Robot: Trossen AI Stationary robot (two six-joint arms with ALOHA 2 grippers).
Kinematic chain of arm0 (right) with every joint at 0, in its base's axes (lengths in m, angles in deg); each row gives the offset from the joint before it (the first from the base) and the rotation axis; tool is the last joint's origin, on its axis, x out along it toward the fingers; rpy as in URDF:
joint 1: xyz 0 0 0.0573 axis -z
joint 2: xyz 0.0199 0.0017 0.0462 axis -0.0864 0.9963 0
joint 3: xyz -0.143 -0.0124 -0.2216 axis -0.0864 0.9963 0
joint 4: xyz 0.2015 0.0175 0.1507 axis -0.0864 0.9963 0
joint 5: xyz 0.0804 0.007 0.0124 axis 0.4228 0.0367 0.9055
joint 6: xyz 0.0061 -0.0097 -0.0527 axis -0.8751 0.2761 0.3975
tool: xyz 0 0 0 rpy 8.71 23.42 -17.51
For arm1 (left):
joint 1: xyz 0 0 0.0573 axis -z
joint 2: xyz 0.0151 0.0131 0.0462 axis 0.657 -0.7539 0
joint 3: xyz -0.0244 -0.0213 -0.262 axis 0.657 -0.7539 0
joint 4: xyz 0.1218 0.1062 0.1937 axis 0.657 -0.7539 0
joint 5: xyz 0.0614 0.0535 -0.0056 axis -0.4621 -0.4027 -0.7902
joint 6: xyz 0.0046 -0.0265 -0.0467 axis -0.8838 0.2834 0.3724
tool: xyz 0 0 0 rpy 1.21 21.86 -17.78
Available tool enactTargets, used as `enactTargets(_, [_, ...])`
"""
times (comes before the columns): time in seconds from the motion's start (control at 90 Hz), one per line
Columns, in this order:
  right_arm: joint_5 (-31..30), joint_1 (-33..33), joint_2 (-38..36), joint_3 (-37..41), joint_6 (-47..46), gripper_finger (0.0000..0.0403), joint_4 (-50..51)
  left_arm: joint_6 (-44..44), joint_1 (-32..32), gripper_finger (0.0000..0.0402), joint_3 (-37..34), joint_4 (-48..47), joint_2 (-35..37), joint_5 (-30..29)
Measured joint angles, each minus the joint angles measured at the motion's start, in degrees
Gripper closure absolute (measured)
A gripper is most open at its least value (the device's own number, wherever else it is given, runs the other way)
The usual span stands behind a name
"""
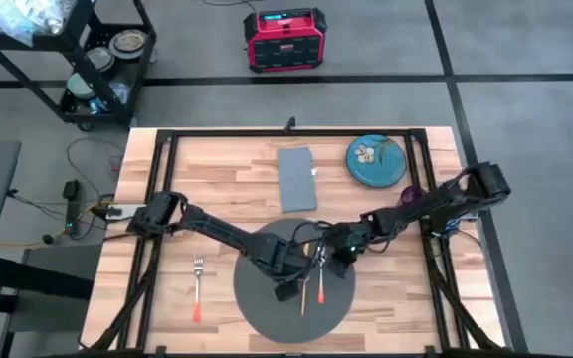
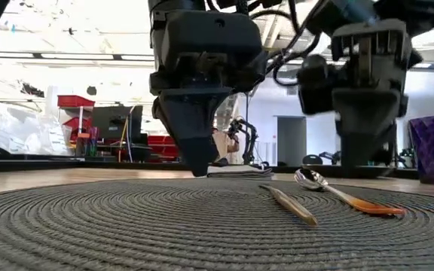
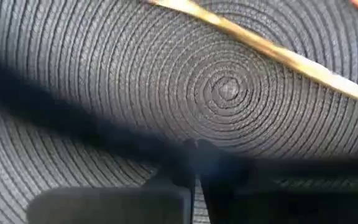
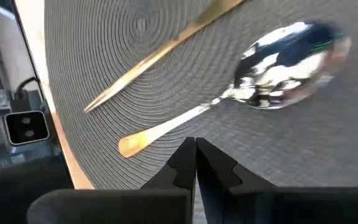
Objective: Set table place
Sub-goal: Adjust the gold table knife on the gray table mat
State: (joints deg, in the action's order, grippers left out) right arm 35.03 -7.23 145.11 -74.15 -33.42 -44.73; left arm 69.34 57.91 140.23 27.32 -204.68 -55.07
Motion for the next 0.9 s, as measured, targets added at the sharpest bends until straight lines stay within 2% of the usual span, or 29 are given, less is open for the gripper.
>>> enactTargets(0.4, [-7.69,-0.52,-15.07,0.0,0.3,0.0403,15.26,-1.97,-2.82,0.0401,-0.18,6.04,-0.15,4.48])
enactTargets(0.6, [-9.38,-0.55,-17.52,0.0,0.33,0.0403,18.44,-0.39,-3.43,0.0401,-4.8,13.54,-1.22,10.73])
enactTargets(0.9, [-10.11,-0.56,-18.49,0.0,0.35,0.0403,20.71,0.29,-3.53,0.0401,-6.0,19.2,-1.16,11.26])
